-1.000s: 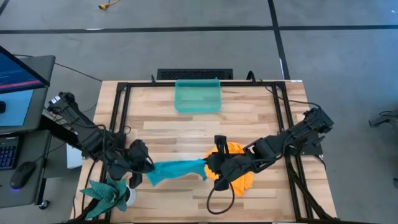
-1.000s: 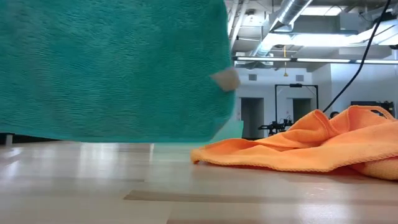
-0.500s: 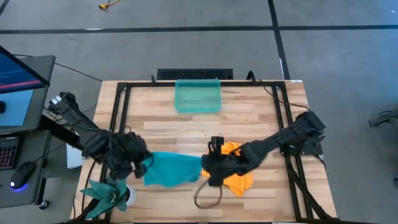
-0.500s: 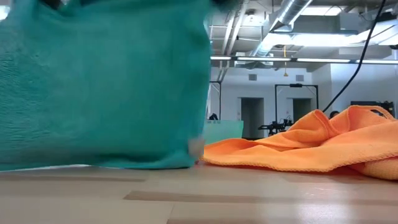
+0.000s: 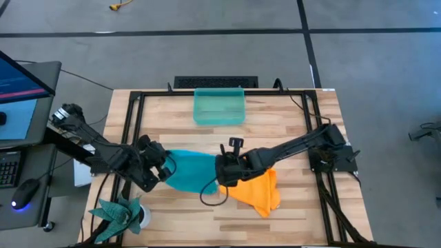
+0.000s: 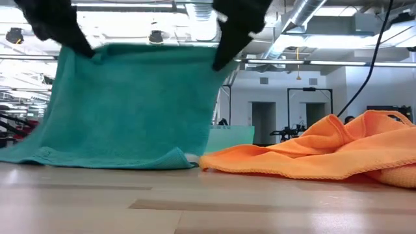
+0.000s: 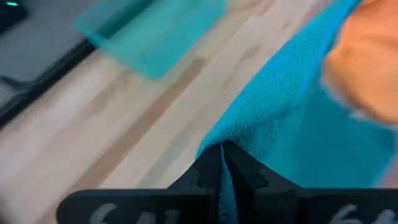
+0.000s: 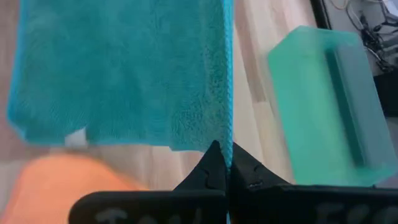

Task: Roll microfiber towels into tight, uniform cylinder then place into a basket
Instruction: Fold the blue microfiber cloth

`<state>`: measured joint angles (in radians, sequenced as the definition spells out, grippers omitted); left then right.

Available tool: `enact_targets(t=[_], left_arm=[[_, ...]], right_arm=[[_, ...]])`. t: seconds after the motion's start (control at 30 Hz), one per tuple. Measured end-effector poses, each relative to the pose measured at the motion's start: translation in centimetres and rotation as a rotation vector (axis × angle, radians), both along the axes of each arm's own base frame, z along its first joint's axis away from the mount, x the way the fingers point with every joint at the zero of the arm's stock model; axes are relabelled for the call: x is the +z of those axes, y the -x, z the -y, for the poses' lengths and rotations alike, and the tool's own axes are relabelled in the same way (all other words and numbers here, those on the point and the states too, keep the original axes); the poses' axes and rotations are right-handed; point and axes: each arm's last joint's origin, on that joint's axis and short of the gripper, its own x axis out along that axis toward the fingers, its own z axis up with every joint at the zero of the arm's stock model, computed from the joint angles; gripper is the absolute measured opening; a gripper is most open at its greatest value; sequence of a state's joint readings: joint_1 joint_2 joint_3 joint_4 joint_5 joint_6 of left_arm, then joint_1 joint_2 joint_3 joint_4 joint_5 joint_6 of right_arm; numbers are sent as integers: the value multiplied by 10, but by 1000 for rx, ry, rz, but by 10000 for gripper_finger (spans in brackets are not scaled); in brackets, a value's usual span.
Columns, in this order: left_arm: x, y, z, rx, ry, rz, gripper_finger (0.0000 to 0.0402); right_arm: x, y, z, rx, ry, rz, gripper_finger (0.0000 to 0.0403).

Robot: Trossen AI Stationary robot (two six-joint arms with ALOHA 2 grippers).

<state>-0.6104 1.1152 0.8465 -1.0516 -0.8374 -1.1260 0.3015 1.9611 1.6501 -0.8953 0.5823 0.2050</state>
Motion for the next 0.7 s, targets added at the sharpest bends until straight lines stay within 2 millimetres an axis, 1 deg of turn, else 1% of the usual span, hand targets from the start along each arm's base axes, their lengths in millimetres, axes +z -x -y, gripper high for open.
enact_targets(t=[0.07, 0.13, 0.23, 0.33, 0.4, 0.5, 0.57, 0.7], left_arm=[[-5, -2, -2, 12, -7, 11, 0], [-10, -2, -6, 24, -25, -6, 0], [-17, -3, -11, 49, -41, -15, 0], [-24, -3, -17, 49, -77, -53, 0], [-26, -6, -19, 53, -78, -46, 0], [-28, -7, -23, 54, -93, -71, 0], [-27, -9, -24, 54, -83, -65, 0], [-28, -11, -24, 27, -57, -85, 2]], right_arm=[[-8, -1, 6, -11, 15, -45, 8], [-13, -6, 11, -14, 30, -52, 8], [-19, -7, 20, -23, 91, -94, 8], [-28, -15, 29, -32, 113, -103, 8], [-32, -14, 34, -40, 131, -137, 8], [-31, -17, 37, -55, 129, -118, 8], [-37, -16, 38, -52, 132, -147, 8], [-35, -16, 35, -46, 127, -135, 8]])
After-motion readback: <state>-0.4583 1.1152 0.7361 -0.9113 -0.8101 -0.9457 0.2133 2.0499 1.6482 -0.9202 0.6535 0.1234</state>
